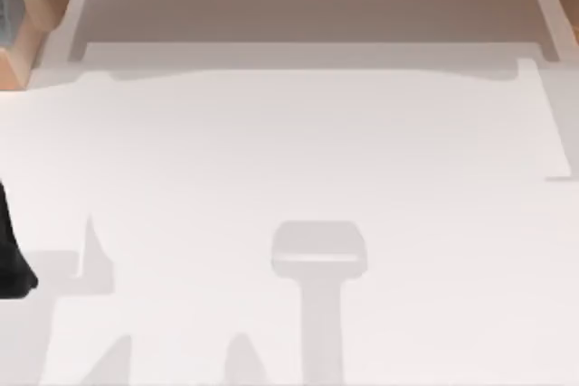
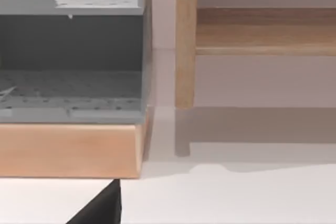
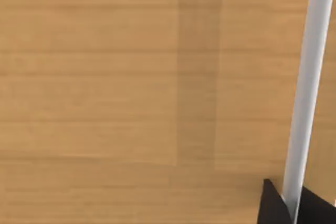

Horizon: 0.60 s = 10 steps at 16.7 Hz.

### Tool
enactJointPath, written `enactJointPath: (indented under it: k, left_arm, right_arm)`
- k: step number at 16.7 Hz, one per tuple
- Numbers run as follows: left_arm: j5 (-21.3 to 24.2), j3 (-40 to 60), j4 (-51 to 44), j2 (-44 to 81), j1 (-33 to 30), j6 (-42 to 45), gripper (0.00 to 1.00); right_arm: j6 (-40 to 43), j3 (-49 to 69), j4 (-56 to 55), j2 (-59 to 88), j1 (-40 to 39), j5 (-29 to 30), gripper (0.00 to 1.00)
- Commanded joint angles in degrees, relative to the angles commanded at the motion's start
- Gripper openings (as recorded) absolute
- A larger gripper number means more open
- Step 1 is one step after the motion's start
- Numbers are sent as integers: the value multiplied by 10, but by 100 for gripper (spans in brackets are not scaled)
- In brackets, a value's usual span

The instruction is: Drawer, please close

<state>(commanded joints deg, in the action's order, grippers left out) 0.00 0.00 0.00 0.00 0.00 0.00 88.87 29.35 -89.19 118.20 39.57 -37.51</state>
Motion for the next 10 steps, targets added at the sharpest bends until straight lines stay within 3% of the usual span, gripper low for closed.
enactJointPath:
  k: [10]
  left_arm:
    - [0, 0, 0, 0, 0, 0, 100]
  right_arm:
    - [1, 121, 75, 43, -63, 63, 0]
